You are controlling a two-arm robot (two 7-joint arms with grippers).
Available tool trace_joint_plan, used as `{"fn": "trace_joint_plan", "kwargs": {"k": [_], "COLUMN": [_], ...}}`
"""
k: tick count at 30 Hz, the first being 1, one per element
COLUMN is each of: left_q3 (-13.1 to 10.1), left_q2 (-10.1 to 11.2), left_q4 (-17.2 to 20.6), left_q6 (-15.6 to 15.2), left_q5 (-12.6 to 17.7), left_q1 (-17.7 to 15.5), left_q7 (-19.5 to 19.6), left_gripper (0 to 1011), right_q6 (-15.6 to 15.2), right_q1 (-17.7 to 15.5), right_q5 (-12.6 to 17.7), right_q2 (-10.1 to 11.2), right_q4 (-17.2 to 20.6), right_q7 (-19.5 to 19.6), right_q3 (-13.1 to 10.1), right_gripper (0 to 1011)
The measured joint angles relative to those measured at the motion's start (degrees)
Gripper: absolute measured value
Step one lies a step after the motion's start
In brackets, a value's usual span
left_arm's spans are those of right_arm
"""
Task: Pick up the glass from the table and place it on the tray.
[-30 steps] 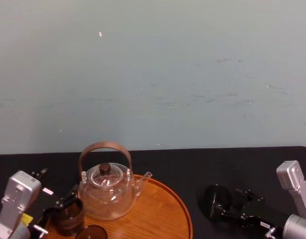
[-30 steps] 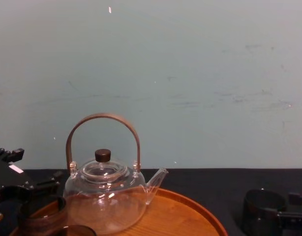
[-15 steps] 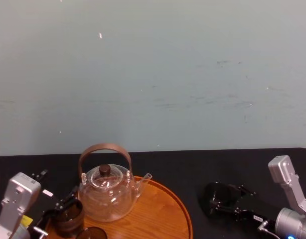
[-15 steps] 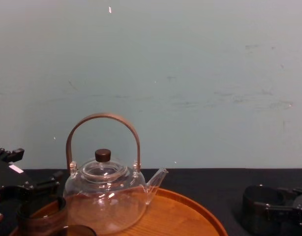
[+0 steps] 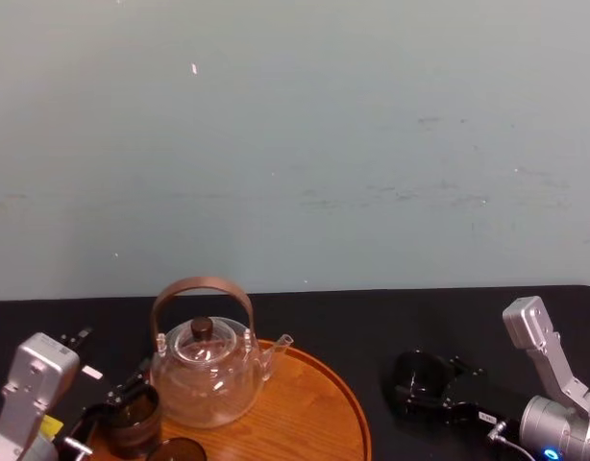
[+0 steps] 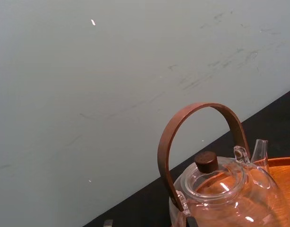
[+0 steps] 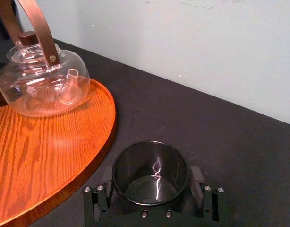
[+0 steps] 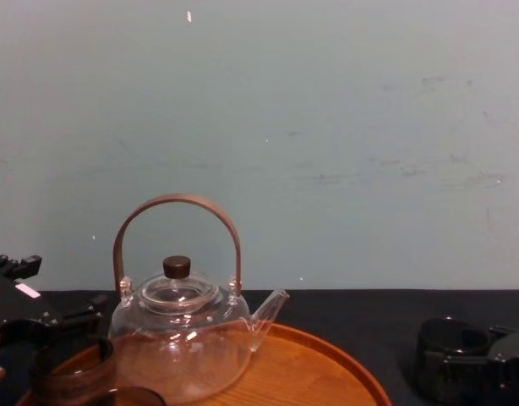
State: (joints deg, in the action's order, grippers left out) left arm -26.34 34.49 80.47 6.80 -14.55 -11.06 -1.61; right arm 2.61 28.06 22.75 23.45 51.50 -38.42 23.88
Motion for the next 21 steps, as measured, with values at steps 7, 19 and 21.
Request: {"fn": "trace_joint_plan", "kwargs": {"k": [7, 19, 21], "left_q3": [0.0, 0.0, 0.0], "left_q2": [0.0, 0.0, 0.0], "left_q4": [0.0, 0.0, 0.0], "left_q6": [0.0, 0.0, 0.0], "left_q5": [0.0, 0.0, 0.0], "left_q1": [0.0, 0.0, 0.0], "left_q7": [0.0, 0.0, 0.0], "left_gripper": [1001, 1001, 1002], "right_q6": [0.0, 0.0, 0.0], "right_q1": [-0.1, -0.2, -0.2], "right_q5": [0.1, 0.2, 0.2], "right_q2": [0.1, 0.1, 0.1], "right_q4": [0.1, 0.3, 0.3], "right_q7": [0.0, 0.0, 0.0], "right_q3": [-0.1, -0.1, -0.2], "right_gripper": [1002, 905, 905]}}
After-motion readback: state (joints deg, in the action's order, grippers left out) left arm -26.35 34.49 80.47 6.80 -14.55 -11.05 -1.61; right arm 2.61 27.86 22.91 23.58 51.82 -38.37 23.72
